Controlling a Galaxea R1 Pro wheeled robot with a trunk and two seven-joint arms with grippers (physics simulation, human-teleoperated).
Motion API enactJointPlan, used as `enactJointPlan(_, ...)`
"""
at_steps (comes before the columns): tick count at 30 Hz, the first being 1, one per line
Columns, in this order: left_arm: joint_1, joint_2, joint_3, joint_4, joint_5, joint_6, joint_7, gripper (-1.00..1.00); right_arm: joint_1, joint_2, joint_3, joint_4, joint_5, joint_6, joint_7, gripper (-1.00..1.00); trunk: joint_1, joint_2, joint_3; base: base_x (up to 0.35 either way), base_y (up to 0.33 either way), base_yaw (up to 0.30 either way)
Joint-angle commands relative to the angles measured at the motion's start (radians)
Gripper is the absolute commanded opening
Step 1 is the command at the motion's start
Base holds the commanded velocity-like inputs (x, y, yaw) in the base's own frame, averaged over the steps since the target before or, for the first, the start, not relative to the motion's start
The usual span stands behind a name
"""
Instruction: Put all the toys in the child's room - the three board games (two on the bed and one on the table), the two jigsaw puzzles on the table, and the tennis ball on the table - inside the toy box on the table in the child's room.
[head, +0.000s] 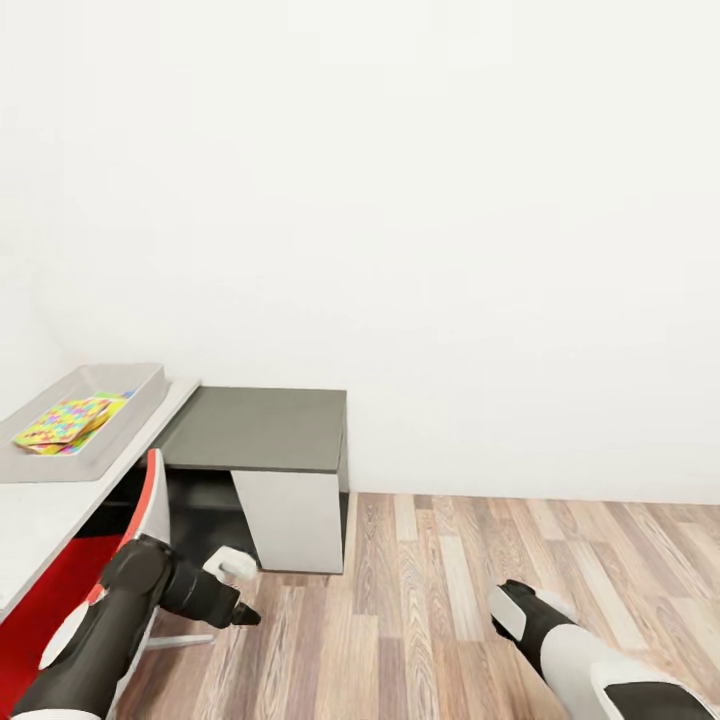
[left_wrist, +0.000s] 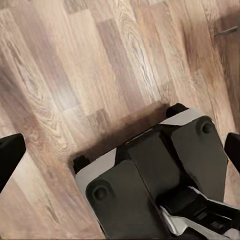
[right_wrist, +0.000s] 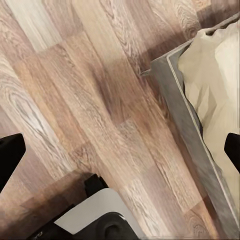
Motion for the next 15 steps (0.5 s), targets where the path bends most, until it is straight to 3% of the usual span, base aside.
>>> enactJointPlan(1, 0.000, -0.006, 0.004, 0.018, -0.009, 0.009, 0.018, 1.00, 0.006, 0.000, 0.006, -0.002, -0.002, 0.001, -0.004, 1.00, 0.000, -0.002, -0.002, -0.048, 0.012, 0.000)
enactJointPlan(5, 0.005, -0.044, 0.041, 0.107, -0.004, 0.008, 0.167, 1.00, 0.029, 0.001, 0.008, 0.005, -0.003, -0.023, -0.003, 1.00, 0.000, -0.002, -0.002, -0.020, 0.005, 0.000)
enactJointPlan(10, 0.006, -0.064, 0.074, 0.173, -0.002, -0.012, 0.262, 1.00, 0.038, 0.005, 0.008, 0.009, -0.003, -0.032, -0.003, 1.00, 0.000, -0.002, -0.002, -0.005, 0.001, 0.000)
enactJointPlan(12, 0.006, -0.074, 0.081, 0.210, -0.002, -0.050, 0.309, 1.00, 0.039, 0.006, 0.008, 0.009, -0.003, -0.034, -0.002, 1.00, 0.000, -0.002, -0.002, -0.001, 0.000, 0.000)
enactJointPlan(15, 0.006, -0.097, 0.124, 0.331, 0.004, -0.149, 0.458, 1.00, 0.040, 0.008, 0.008, 0.009, -0.002, -0.036, -0.002, 1.00, 0.000, -0.002, -0.002, 0.000, 0.000, 0.000)
